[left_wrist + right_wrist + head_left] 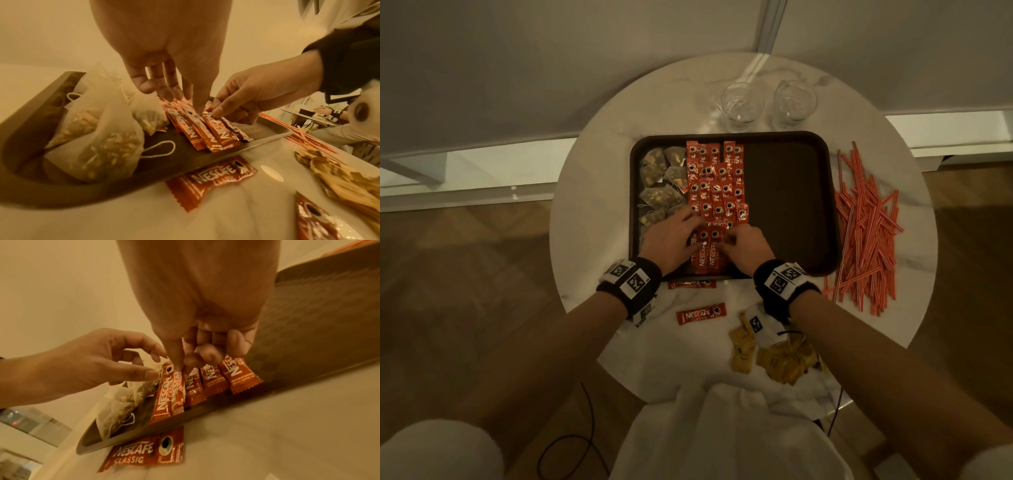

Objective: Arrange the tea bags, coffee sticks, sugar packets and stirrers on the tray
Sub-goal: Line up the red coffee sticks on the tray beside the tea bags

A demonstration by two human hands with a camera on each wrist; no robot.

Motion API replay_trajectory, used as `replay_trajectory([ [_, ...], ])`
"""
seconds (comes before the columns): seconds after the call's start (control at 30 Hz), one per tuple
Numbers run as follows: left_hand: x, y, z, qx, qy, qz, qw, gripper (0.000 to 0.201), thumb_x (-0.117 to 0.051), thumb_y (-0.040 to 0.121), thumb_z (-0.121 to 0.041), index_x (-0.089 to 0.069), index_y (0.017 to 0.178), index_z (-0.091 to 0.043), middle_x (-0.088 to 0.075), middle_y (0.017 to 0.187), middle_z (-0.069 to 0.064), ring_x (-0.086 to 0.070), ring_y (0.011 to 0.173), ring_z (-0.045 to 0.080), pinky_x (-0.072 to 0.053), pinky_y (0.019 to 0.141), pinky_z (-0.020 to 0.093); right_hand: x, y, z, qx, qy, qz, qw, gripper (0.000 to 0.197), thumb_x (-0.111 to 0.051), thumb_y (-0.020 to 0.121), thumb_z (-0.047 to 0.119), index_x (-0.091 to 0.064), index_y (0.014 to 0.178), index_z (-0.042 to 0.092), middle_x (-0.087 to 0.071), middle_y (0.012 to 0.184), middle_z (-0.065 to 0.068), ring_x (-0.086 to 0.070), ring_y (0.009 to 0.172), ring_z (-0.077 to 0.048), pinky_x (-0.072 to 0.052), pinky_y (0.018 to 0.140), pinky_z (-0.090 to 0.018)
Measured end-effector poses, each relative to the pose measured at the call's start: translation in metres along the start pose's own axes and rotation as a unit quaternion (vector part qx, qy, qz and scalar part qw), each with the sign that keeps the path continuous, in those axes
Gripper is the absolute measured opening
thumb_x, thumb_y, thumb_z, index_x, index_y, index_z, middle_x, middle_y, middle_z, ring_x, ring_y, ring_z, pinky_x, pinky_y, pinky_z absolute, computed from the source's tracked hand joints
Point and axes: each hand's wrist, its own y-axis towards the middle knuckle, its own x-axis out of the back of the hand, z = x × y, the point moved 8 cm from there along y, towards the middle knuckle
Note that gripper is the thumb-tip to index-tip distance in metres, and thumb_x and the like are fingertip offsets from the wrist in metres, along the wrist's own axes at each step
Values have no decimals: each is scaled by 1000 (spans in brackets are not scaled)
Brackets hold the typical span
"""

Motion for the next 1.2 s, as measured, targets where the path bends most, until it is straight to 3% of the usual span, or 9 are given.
replay_trajectory([
  [0.37, -7, -3, 1, 0, -15, 5, 1000, 43, -66, 90, -29, -55, 130, -18, -51, 136, 1, -57, 115, 19, -49, 84, 26, 0, -1, 8, 25, -91, -27, 995, 21, -62, 93, 33, -65, 101, 14, -67, 99, -4, -65, 90, -22, -56, 84, -44],
  [0.5, -6, -10, 2, 7, -32, -9, 999, 38, -66, 91, -29, -58, 126, -19, -53, 133, 0, -59, 111, 17, -43, 79, 20, 0, -2, 9, 30, -82, -32, 996, 18, -61, 94, 32, -64, 96, 15, -67, 96, -3, -65, 87, -21, -57, 82, -44],
  [0.6, -4, -24, 3, 18, -79, -33, 996, 32, -63, 93, -30, -62, 123, -17, -57, 126, 0, -59, 107, 15, -44, 82, 20, 4, -4, 10, 35, -58, -35, 997, 17, -60, 95, 32, -66, 96, 16, -67, 95, -2, -65, 87, -19, -57, 80, -42],
  [0.7, -9, -49, 0, 37, -107, -46, 993, 25, -59, 96, -31, -66, 116, -17, -62, 115, -2, -58, 99, 10, -46, 85, 22, 8, -19, 11, 59, -3, -45, 997, 11, -59, 97, 28, -65, 97, 18, -66, 93, 2, -62, 83, -11, -56, 76, -33],
  [0.8, -34, -80, -5, 48, -101, -2, 994, 24, -55, 98, -32, -70, 111, -19, -66, 107, -3, -61, 88, 11, -51, 77, 25, -17, -51, 17, 119, -76, 30, 990, 13, -52, 100, 29, -62, 103, 21, -63, 94, 6, -59, 83, -9, -53, 81, -30],
  [0.87, -51, -100, -6, 57, -89, 17, 994, 26, -52, 99, -32, -70, 116, -22, -68, 107, -3, -64, 85, 15, -54, 72, 31, -48, -74, 13, 148, -183, 108, 966, 22, -47, 101, 33, -58, 116, 21, -64, 102, 3, -61, 90, -14, -53, 86, -35],
  [0.93, -64, -112, -5, 64, -77, 28, 995, 32, -49, 99, -31, -65, 126, -23, -69, 114, -2, -67, 89, 19, -54, 71, 32, -66, -88, 5, 153, -252, 135, 946, 30, -44, 102, 36, -53, 125, 20, -64, 110, -3, -62, 96, -22, -52, 86, -38],
  [1.07, -73, -121, -2, 95, -37, 48, 994, 41, -46, 101, -33, -51, 141, -24, -65, 122, -1, -65, 97, 20, -55, 74, 34, -80, -99, -1, 146, -290, 120, 938, 29, -42, 102, 37, -45, 125, 19, -64, 107, -9, -62, 91, -27, -52, 78, -39],
  [1.2, -68, -124, -6, 95, -23, 43, 994, 44, -46, 101, -33, -48, 144, -26, -63, 123, 0, -64, 101, 21, -51, 73, 34, -83, -104, 1, 132, -311, 105, 935, 31, -41, 102, 36, -46, 125, 15, -62, 110, -11, -62, 95, -30, -52, 81, -42],
])
